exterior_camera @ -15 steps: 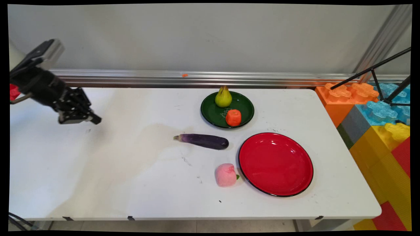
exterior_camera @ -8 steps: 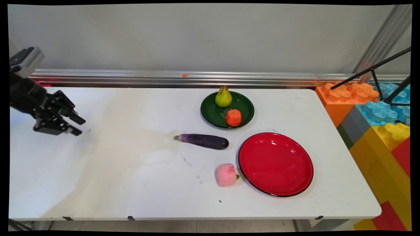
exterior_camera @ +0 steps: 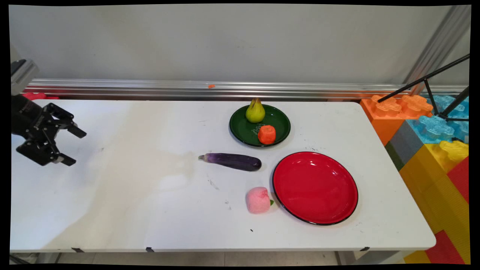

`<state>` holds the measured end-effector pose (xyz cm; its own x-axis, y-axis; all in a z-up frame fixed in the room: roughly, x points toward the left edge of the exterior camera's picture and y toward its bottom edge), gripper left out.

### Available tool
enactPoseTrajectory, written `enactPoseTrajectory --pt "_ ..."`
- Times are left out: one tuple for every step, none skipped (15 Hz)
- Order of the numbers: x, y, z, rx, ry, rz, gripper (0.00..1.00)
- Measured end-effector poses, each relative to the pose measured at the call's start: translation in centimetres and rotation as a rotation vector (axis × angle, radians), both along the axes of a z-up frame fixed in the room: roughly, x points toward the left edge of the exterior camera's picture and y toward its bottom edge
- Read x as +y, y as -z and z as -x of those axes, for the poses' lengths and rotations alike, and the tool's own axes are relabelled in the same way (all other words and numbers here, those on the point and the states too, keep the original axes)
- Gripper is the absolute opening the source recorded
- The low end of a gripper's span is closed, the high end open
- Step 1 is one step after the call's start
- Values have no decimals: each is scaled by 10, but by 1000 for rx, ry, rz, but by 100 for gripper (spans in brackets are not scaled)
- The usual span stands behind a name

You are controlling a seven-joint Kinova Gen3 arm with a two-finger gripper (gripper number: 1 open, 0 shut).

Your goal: Pick up the mandarin from the green plate

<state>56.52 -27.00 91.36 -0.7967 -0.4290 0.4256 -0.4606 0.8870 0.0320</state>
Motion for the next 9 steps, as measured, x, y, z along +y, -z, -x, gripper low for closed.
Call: enactPoseTrajectory --pt "1 0 -1 1 -1 2 100" --pt "1 0 -2 3 -1 5 100" --pt "1 0 -2 5 -2 8 100" --pt "1 0 -2 9 -6 12 100" --pt "0 -1 -1 17 -14 18 100" --pt "-1 -2 0 25 -19 24 100" --pt "-4 -3 4 34 -26 33 100" --pt "-7 -5 9 44 -34 44 100" --pt "-11 -6 15 53 -40 54 100"
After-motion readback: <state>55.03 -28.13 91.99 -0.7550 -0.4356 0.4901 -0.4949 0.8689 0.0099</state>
